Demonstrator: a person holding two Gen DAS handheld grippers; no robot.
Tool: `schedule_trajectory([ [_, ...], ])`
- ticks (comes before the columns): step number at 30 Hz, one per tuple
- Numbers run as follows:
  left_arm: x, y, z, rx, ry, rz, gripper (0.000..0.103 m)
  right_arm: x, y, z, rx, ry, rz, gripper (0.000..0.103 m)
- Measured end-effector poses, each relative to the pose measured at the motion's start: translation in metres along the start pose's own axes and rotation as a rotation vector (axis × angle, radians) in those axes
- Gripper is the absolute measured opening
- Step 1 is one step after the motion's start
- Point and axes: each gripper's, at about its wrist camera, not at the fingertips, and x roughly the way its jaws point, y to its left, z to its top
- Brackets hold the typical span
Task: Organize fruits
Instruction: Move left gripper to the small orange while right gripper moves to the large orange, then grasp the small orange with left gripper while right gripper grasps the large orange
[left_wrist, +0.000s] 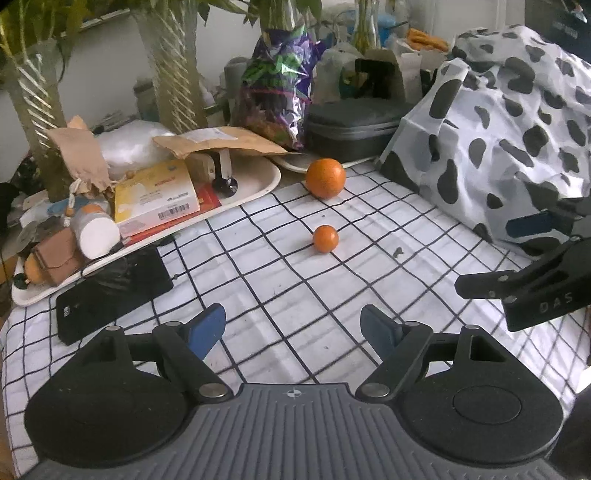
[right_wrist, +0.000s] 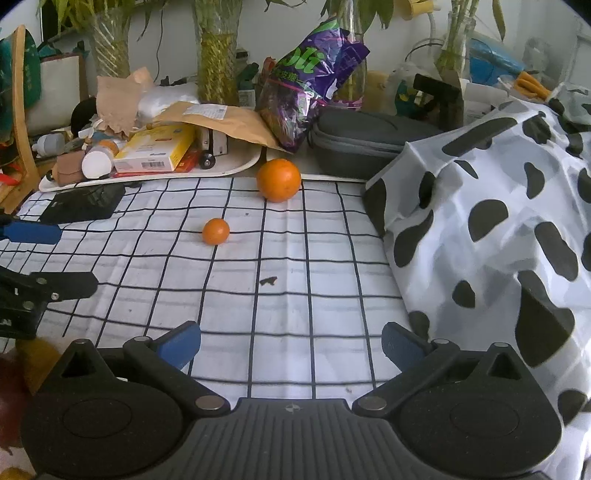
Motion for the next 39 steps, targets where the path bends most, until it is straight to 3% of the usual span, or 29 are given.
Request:
schedule_trajectory([
  [11,0.039,0.009,0.016,0.049,0.012,-0.032,0.078,0.027,-0.006,0.021,-0.015,0.016,-0.001,0.103],
  [13,0.046,0.011,0.019,0.055,0.008,-0.053,0.077,0.033,-0.007,0.025,-0.022,0.015,-0.002,0.103],
  [15,0.054,0.012,0.024,0.067,0.010,-0.085,0.069,0.038,-0.009,0.028,-0.028,0.017,-0.007,0.103],
  [20,0.079,0.008,0.034,0.105,0.017,-0.162,0.067,0.055,-0.020,0.035,-0.036,0.035,-0.022,0.103],
  [26,0.108,0.000,0.046,0.132,0.020,-0.203,0.055,0.074,-0.030,0.040,-0.029,0.043,-0.026,0.103],
  [28,0.117,-0.002,0.048,0.137,0.021,-0.224,0.043,0.080,-0.032,0.043,-0.031,0.031,-0.025,0.103],
  [29,0.120,-0.003,0.048,0.139,0.021,-0.235,0.026,0.082,-0.033,0.045,-0.030,0.024,-0.026,0.103],
  [33,0.122,-0.001,0.049,0.133,0.001,-0.237,0.024,0.093,-0.033,0.053,-0.016,-0.021,-0.013,0.103],
  [39,0.112,0.027,0.046,0.070,-0.012,-0.177,0.024,0.114,-0.024,0.072,-0.003,-0.105,0.041,0.103],
])
